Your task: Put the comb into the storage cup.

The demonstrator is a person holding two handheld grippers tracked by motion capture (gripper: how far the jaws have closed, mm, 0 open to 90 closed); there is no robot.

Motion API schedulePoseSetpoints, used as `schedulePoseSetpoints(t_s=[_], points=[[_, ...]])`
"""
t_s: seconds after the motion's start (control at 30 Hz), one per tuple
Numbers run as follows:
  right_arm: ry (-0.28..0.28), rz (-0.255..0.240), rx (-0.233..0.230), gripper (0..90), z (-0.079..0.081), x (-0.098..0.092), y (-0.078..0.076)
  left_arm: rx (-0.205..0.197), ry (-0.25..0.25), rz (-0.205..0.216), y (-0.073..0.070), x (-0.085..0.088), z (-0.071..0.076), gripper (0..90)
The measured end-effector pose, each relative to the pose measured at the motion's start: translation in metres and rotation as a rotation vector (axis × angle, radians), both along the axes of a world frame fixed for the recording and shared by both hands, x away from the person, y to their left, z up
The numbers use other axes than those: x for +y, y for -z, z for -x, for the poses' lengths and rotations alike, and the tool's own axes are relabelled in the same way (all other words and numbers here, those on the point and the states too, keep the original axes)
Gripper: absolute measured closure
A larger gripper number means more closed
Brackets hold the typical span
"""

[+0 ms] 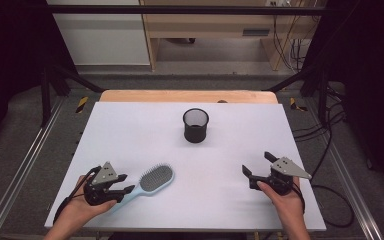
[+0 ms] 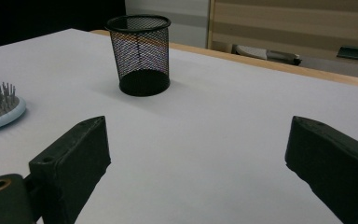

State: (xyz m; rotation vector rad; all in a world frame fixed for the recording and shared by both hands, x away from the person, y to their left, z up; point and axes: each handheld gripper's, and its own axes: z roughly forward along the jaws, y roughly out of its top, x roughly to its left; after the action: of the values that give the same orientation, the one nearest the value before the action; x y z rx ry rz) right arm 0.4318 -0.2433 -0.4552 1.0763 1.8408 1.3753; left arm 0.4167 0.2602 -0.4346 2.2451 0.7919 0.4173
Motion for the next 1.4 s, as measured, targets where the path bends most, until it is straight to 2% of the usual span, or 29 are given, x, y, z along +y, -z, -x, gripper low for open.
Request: schedulePoseSetpoints(t_s=[0.03,0.07,0.1,0.13,0.17,0.2,0.3,0.33,0.57,0.83,1.0,1.03,1.1,1.23,1.4], points=[[0.0,-0.001,0.001,6.5,0.0,0.0,0.0,-0.002,-0.007,0.001,0.0,-0.001,0.0,36.4],[0.0,-0.001,0.001,6.5,0.0,0.0,0.0,-0.004,-0.013,0.0,0.001,-0.002,0.0,36.4],[-0.001,0.001,0.001,6.5,0.0,0.0,0.0,0.0,-0.018,0.0,0.002,-0.002,0.0,25.5],[-0.001,0.001,0.001,6.5,0.0,0.0,0.0,0.0,-0.023,-0.001,0.003,-0.003,0.001,25.5],[-0.002,0.004,0.0,6.5,0.0,0.0,0.0,-0.006,-0.016,0.0,0.004,-0.004,0.001,13.8],[-0.002,0.004,0.0,6.5,0.0,0.0,0.0,-0.006,-0.014,-0.003,0.005,-0.005,0.002,13.8],[-0.001,0.006,0.002,6.5,0.0,0.0,0.0,-0.002,-0.029,-0.013,0.009,-0.009,0.001,4.0],[-0.001,0.006,0.002,6.5,0.0,0.0,0.0,0.003,-0.033,-0.013,0.01,-0.01,0.001,4.0],[0.0,0.007,0.003,6.5,0.0,0.001,0.0,0.042,-0.02,-0.035,0.018,-0.017,-0.001,7.7],[-0.002,0.008,0.003,6.5,0.0,0.001,0.0,0.094,0.023,-0.072,0.026,-0.022,-0.002,24.2],[-0.004,0.015,0.002,6.5,-0.001,0.001,0.001,0.122,0.029,-0.079,0.029,-0.023,-0.004,30.0],[-0.005,0.016,0.003,6.5,0.0,0.002,0.001,0.126,0.035,-0.08,0.03,-0.023,-0.004,35.5],[-0.005,0.016,0.002,6.5,0.0,0.002,0.001,0.133,0.037,-0.082,0.03,-0.023,-0.005,36.6],[-0.006,0.018,0.001,6.5,0.0,0.002,0.001,0.147,0.047,-0.088,0.031,-0.025,-0.007,45.0],[-0.006,0.017,0.002,6.5,-0.001,0.002,0.001,0.143,0.054,-0.11,0.03,-0.028,-0.008,51.7]])
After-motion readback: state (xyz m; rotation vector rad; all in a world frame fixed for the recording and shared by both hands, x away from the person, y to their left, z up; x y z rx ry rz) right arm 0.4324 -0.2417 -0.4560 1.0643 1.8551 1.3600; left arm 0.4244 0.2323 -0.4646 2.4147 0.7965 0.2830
